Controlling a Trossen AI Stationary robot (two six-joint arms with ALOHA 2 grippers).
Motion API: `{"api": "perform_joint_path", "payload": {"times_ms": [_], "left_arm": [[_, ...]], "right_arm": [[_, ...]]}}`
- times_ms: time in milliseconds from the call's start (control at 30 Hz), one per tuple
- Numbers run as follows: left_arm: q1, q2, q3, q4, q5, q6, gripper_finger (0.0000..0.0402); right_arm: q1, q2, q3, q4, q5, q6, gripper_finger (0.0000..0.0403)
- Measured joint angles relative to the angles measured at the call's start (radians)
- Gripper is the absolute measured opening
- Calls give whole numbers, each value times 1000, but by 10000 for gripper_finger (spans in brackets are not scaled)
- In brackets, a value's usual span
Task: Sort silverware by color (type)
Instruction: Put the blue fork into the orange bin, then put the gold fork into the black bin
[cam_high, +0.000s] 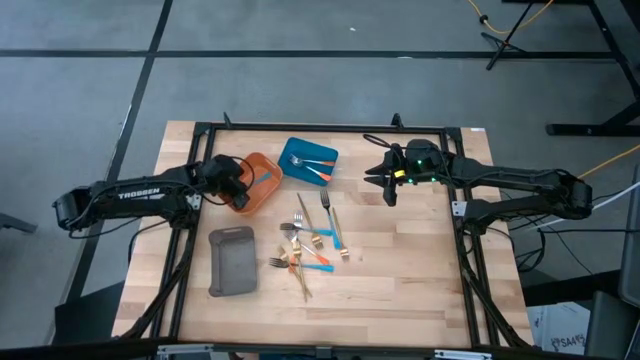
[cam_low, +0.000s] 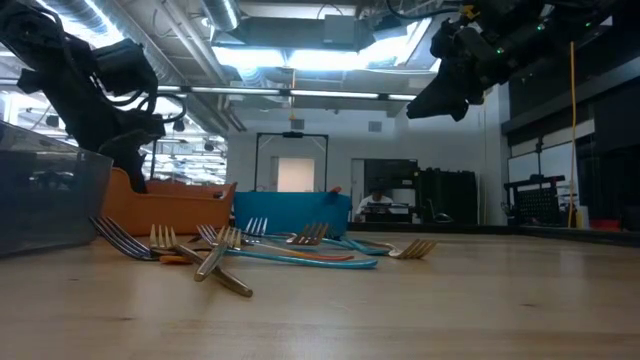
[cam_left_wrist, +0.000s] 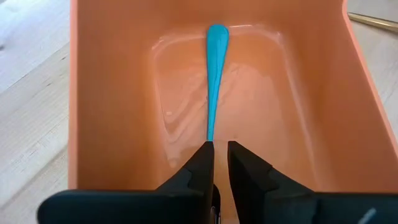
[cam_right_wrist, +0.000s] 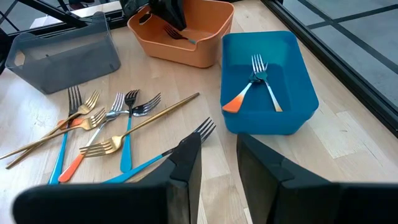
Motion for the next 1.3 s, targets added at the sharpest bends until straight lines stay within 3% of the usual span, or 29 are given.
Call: {"api": "perform_joint_path", "payload": {"times_ms": [333, 700, 967, 1300], "left_arm": [[0, 0, 0, 11, 0, 0, 71], [0, 0, 0, 153, 15, 0, 76], [-2, 0, 0, 309, 157, 0, 76], [-79, 0, 0, 576, 190, 0, 76]], "right_arm": [[0, 0, 0, -1, 0, 0, 92], [0, 0, 0, -4, 0, 0, 92], [0, 0, 0, -8, 0, 0, 92], [0, 0, 0, -8, 0, 0, 92]]}}
